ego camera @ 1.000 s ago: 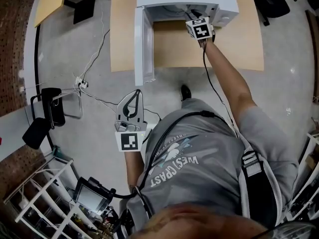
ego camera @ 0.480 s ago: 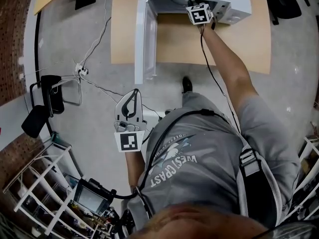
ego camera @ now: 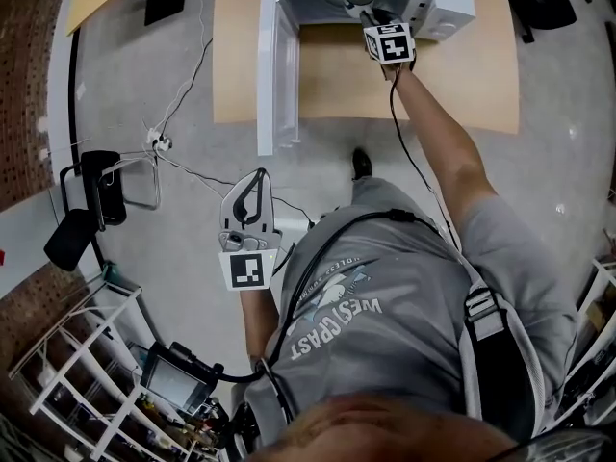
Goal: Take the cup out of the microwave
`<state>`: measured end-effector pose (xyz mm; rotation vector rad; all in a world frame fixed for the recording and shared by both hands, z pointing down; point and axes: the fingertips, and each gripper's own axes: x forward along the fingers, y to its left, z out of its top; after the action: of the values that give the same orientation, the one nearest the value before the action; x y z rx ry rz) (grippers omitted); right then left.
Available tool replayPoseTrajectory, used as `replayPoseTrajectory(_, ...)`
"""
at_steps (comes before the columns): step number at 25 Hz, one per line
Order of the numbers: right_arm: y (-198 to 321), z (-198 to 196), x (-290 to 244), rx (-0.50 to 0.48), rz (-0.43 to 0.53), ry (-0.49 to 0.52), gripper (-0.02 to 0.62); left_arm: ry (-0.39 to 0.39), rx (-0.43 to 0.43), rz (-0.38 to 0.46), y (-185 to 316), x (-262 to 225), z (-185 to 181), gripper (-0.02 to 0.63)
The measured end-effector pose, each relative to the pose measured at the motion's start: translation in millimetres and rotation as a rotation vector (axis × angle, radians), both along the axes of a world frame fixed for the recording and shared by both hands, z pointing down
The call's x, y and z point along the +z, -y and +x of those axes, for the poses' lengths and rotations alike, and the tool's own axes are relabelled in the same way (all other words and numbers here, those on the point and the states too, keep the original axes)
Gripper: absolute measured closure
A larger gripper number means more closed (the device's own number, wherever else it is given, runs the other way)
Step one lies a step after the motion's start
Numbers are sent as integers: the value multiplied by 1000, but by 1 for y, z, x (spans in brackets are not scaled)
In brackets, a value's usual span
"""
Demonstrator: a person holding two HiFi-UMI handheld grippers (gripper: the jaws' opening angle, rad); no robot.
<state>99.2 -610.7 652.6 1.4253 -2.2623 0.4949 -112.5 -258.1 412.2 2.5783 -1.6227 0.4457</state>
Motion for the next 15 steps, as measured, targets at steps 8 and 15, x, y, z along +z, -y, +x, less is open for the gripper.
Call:
replayPoseTrajectory(8,-51,1,-19,-40,5,34,522,1,35,33,-7,-3,0,563)
replayPoseTrajectory(15,-105,8,-57,-42,47,80,522,3,55,93,-5,-6,-16,563)
